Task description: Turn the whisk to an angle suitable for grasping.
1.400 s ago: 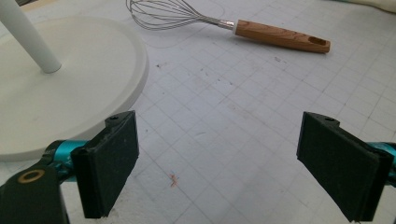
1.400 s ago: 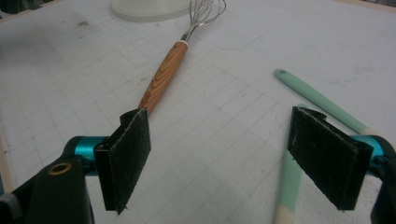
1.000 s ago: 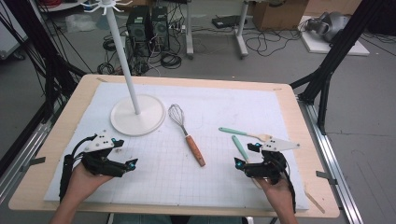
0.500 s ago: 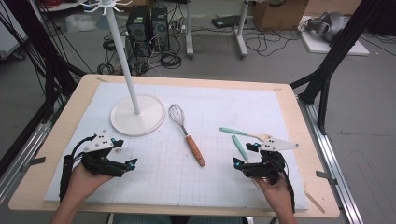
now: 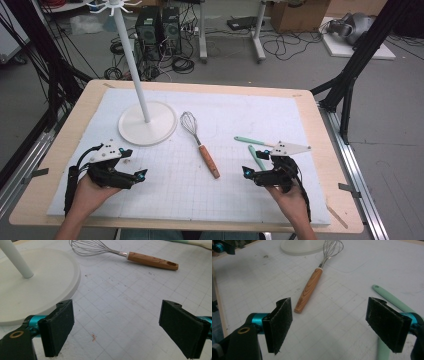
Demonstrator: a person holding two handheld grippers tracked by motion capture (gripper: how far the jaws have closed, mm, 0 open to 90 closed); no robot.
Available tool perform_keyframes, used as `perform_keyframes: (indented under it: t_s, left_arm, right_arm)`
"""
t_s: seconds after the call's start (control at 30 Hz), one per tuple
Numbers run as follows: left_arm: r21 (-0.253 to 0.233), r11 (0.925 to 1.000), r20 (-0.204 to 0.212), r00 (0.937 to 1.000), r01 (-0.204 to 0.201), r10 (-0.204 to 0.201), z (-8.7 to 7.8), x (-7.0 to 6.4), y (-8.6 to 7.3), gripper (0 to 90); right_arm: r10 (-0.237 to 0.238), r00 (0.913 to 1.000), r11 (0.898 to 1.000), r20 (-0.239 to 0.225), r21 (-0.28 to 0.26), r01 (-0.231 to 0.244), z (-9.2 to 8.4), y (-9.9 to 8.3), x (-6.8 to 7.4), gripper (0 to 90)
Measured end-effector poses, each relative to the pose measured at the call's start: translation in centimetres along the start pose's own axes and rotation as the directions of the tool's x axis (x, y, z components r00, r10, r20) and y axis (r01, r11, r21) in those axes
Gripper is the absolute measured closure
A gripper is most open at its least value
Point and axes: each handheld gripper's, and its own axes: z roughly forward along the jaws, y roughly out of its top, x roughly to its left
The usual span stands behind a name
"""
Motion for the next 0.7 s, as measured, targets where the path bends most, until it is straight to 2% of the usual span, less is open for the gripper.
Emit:
perform_keyframes:
  t_s: [0.17, 0.27, 0.37, 0.43, 0.47, 0.7]
  left_arm:
    - [-0.003, 1.0000, 0.001, 1.0000, -0.002, 0.002, -0.1, 0.0, 0.1, 13.2]
    - [-0.012, 0.9999, 0.000, 1.0000, 0.002, -0.002, -0.2, 0.1, 0.1, 13.2]
    - [-0.013, 0.9999, -0.001, 1.0000, 0.002, -0.003, -0.2, 0.1, 0.1, 13.2]
    - [-0.012, 0.9999, -0.004, 1.0000, 0.003, -0.003, -0.2, 0.2, 0.1, 13.2]
    - [-0.012, 0.9999, -0.003, 1.0000, 0.003, -0.003, -0.2, 0.2, 0.1, 13.2]
    - [-0.011, 0.9999, -0.002, 1.0000, -0.001, 0.001, -0.2, 0.2, 0.2, 13.2]
  right_arm:
    - [-0.025, 0.9996, 1.000, -0.009, 0.018, 0.025, 0.8, 1.1, 0.3, 18.5]
    - [-0.015, 0.9995, 1.000, -0.027, 0.010, 0.015, 1.4, 1.7, 0.3, 18.6]
    - [0.015, 0.9988, 1.000, -0.046, 0.008, -0.015, 2.0, 2.1, 0.2, 18.9]
    - [0.014, 0.9990, 1.000, -0.043, 0.009, -0.014, 2.2, 2.2, 0.2, 19.2]
    - [0.003, 0.9991, 1.000, -0.043, 0.011, -0.003, 2.5, 2.6, 0.3, 21.7]
    - [-0.029, 0.9988, 0.999, -0.040, 0.022, 0.030, 3.4, 4.5, 0.8, 22.5]
